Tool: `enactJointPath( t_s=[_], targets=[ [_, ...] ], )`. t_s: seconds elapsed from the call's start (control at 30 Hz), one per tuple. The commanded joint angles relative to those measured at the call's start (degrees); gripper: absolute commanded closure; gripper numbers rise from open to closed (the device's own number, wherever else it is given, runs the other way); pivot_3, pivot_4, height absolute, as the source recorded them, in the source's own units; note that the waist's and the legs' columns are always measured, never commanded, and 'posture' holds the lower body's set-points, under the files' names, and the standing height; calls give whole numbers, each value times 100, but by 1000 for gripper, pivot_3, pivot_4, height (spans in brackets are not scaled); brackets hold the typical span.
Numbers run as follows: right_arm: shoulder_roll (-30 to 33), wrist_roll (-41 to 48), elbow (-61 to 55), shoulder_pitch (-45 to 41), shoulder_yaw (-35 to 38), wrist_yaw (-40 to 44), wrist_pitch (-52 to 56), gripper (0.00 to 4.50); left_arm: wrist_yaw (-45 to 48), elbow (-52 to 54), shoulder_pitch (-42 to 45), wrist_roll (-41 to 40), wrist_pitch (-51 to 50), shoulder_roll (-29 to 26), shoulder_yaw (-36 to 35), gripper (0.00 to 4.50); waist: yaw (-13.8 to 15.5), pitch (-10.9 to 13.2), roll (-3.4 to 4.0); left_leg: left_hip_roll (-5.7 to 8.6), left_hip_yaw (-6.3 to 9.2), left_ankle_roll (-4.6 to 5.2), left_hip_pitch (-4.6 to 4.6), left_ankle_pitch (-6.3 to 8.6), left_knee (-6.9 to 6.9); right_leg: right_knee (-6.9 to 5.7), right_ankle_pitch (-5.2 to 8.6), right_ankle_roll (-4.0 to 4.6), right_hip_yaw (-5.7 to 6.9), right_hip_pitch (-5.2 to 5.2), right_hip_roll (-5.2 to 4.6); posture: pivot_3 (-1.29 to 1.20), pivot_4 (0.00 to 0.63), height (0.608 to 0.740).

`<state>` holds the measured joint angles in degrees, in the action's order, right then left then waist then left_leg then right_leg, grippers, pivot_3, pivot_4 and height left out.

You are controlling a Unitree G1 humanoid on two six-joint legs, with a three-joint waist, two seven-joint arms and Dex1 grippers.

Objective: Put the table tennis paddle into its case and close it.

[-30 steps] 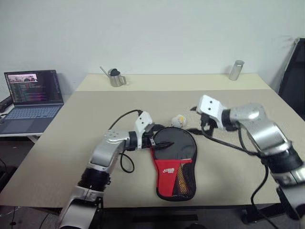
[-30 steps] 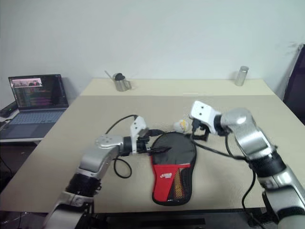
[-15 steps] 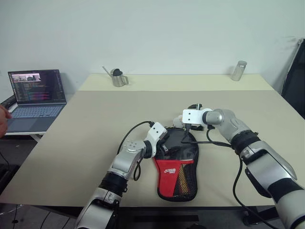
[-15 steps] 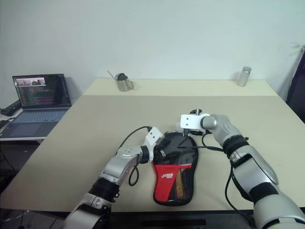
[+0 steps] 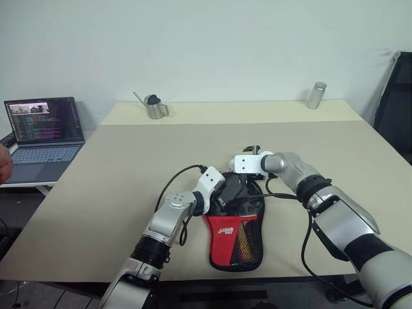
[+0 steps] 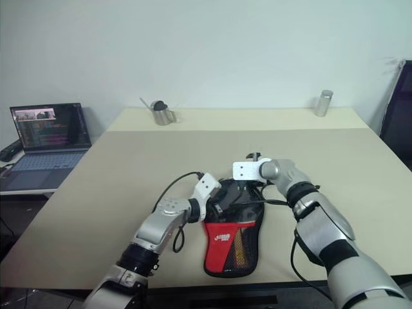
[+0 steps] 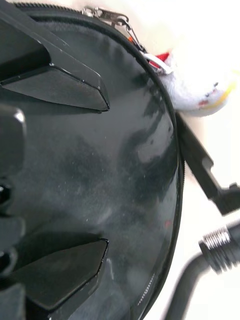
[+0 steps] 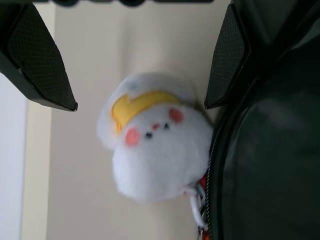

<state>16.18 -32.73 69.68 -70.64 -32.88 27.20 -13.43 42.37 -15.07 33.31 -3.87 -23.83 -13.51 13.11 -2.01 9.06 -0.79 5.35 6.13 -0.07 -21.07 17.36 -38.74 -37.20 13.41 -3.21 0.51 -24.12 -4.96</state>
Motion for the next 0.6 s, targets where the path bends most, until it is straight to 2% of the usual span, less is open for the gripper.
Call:
enactJointPath(
  t_s=[0.03, 0.27, 0.4, 0.6],
  targets=[
    [-211, -170, 159, -185, -45, -321, -118, 0, 49, 102, -133, 40, -191, -36, 146, 50, -1, 0, 1, 0, 1, 0, 1, 0, 0, 0, 0, 0, -1, 0, 0, 0, 150, 740],
    [-408, -243, 398, -161, 16, -499, -220, 0, 24, 165, -133, 57, -225, -60, 145, 50, -15, -1, 2, -1, -3, 0, 4, 0, 1, -3, 0, 0, -2, 0, 1, 0, 150, 740],
    [-413, -261, 443, -113, 4, -467, -307, 911, -6, 128, -111, 68, -204, -58, 127, 0, -24, -2, 3, -1, -3, 0, 8, 0, 1, -4, 0, 0, -2, 3, 2, 0, 150, 740],
    [-421, -267, 461, -101, 41, -453, -339, 3038, -23, 57, -80, 65, -176, -37, 114, 0, -31, -1, 3, 0, -3, 0, 8, 0, 0, -8, 0, 0, -2, 3, 2, 0, 150, 740]
  ],
)
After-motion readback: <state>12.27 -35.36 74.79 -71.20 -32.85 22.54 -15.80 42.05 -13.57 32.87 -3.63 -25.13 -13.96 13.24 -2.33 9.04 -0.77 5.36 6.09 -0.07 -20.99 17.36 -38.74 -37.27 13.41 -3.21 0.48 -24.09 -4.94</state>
